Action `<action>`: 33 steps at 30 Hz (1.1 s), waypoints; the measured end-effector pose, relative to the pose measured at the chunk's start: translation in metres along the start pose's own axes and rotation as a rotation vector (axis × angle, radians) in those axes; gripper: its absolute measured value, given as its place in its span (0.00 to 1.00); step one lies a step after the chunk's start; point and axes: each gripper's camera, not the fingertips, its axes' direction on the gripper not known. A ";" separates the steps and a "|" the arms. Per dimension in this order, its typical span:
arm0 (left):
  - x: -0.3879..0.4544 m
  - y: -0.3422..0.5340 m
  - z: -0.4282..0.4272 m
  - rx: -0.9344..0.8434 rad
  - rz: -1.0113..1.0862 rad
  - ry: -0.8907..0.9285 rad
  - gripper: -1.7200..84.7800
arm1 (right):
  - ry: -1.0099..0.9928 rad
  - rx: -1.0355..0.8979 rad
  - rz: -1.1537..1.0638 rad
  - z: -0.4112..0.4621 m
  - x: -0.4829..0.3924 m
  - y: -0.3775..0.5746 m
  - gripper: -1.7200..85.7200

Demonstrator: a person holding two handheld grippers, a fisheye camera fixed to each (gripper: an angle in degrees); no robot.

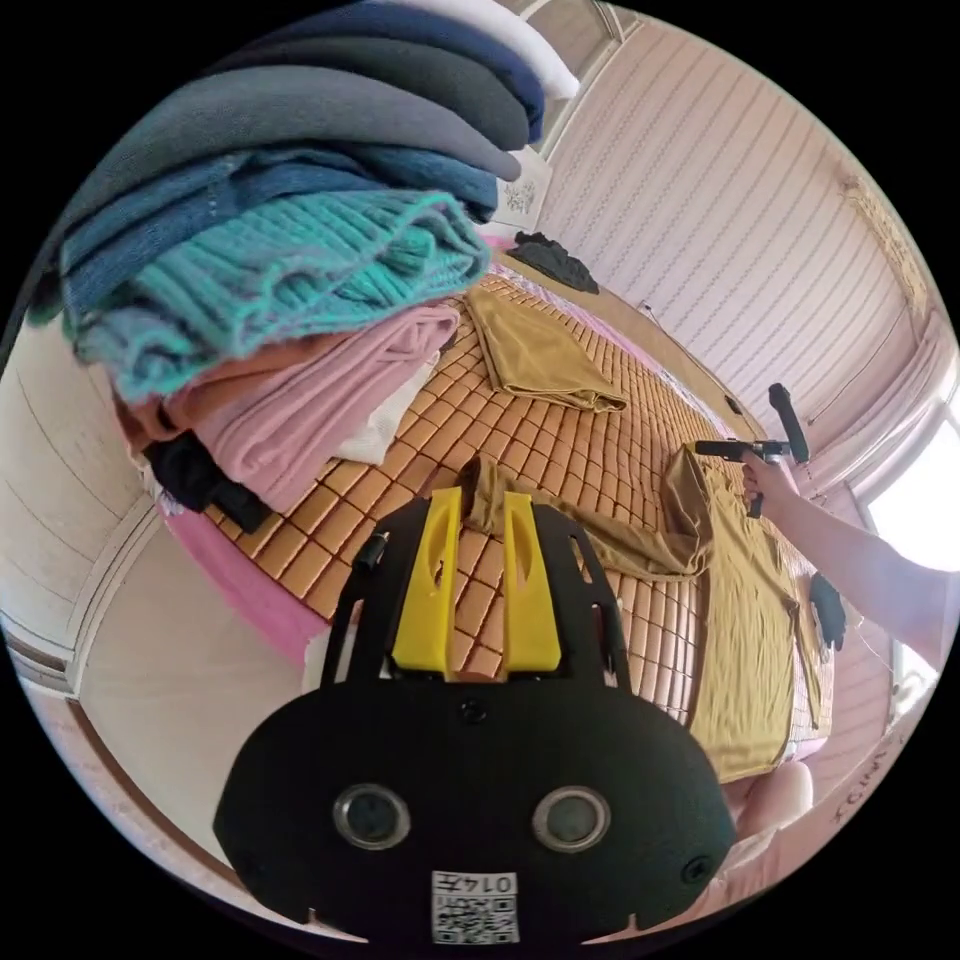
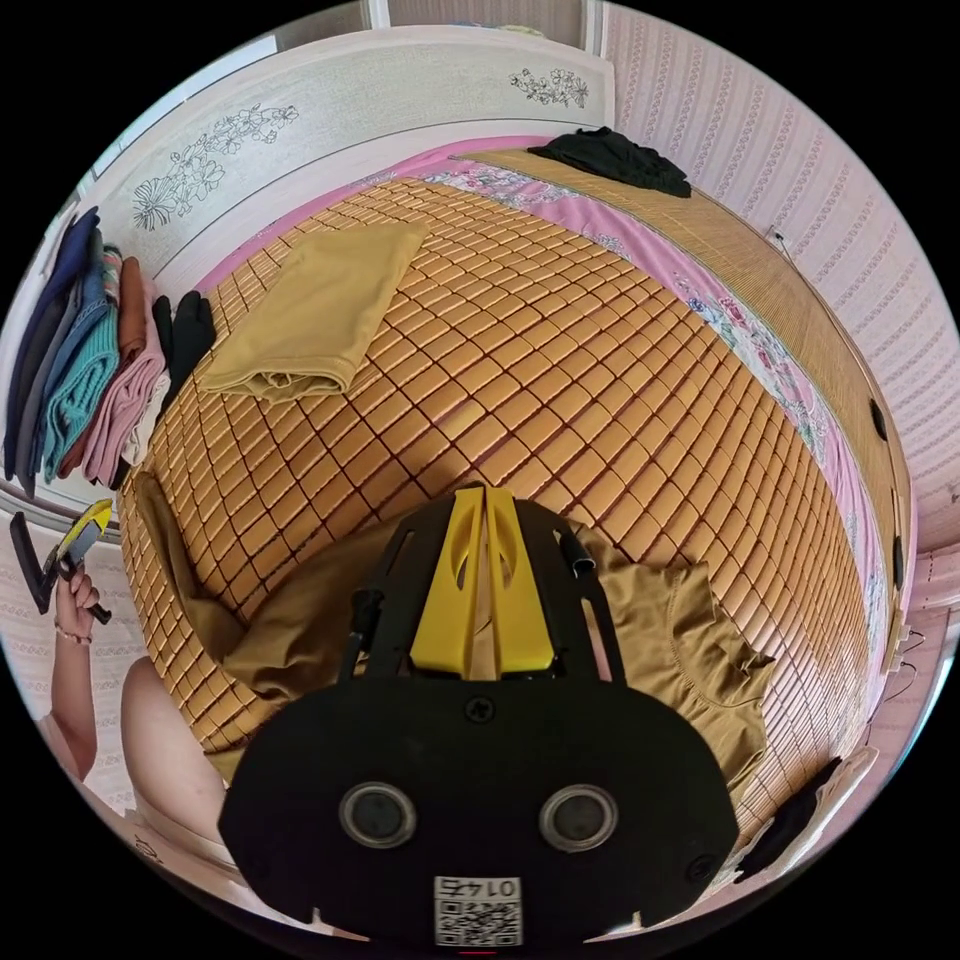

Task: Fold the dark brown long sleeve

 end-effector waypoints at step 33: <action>-0.007 -0.005 -0.035 0.118 0.068 -0.097 0.02 | -0.063 0.054 -0.039 0.014 0.008 0.021 0.02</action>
